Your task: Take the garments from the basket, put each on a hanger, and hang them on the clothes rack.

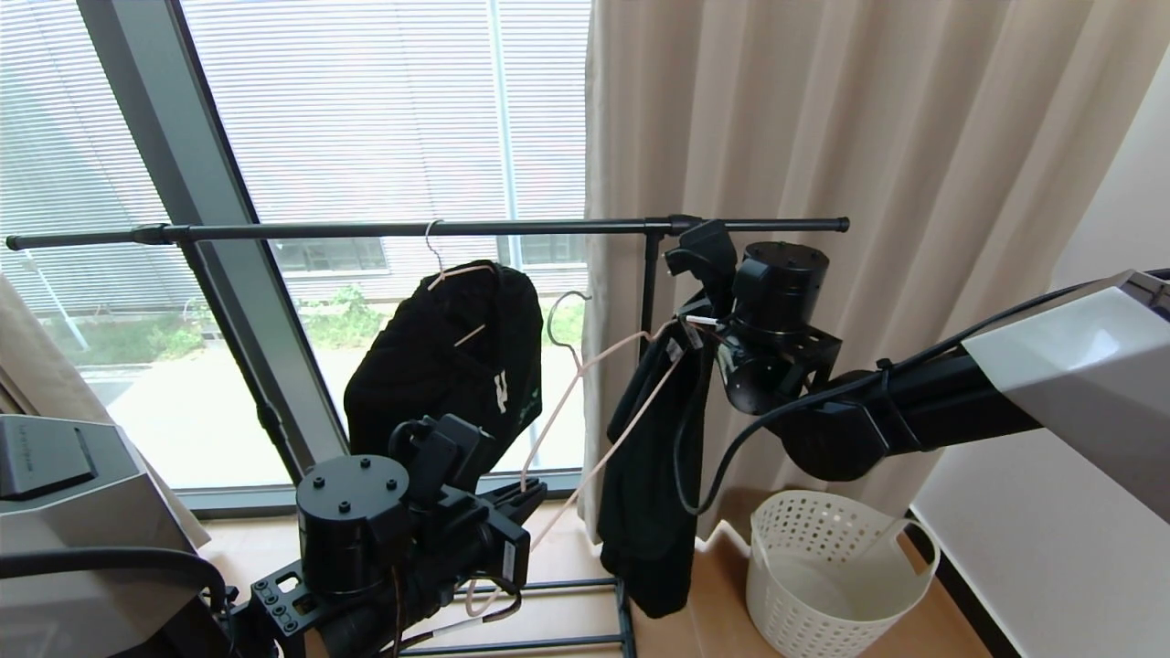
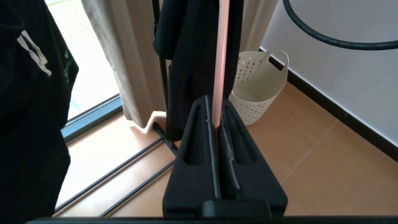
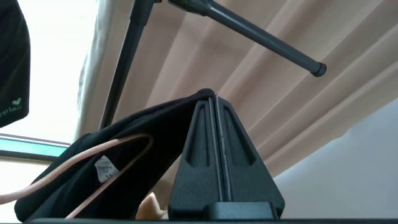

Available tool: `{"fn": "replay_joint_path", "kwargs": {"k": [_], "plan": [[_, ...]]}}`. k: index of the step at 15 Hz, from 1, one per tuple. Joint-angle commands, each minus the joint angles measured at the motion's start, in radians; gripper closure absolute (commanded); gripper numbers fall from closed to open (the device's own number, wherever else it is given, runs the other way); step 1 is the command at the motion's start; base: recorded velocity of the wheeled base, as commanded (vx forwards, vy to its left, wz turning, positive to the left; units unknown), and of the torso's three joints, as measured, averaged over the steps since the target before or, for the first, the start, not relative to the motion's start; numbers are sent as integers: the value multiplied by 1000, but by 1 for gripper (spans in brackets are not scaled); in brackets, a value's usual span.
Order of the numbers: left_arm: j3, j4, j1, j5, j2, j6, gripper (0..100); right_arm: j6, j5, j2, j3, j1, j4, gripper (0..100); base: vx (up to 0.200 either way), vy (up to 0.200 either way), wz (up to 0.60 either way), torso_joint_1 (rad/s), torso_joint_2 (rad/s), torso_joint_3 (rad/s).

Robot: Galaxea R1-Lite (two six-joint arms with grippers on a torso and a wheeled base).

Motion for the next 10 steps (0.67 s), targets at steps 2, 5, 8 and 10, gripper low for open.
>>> {"fn": "replay_joint_path", "kwargs": {"k": [2, 5, 8, 10], "plan": [[-3, -1, 1, 0, -2, 0, 100, 0, 0, 18, -6, -2, 0, 100, 0, 0, 0, 0, 0, 0], [-4, -2, 1, 0, -2, -2, 100, 1, 0, 20, 9, 18, -2, 100, 0, 0, 0, 0, 0, 0], [-4, -2, -2, -3, -2, -5, 100, 3, -3, 40, 11, 52, -18, 100, 0, 0, 0, 0, 0, 0], [-4, -14, -2, -3, -2, -5, 100, 3, -3, 43, 29, 65, -35, 100, 0, 0, 0, 0, 0, 0]]}}
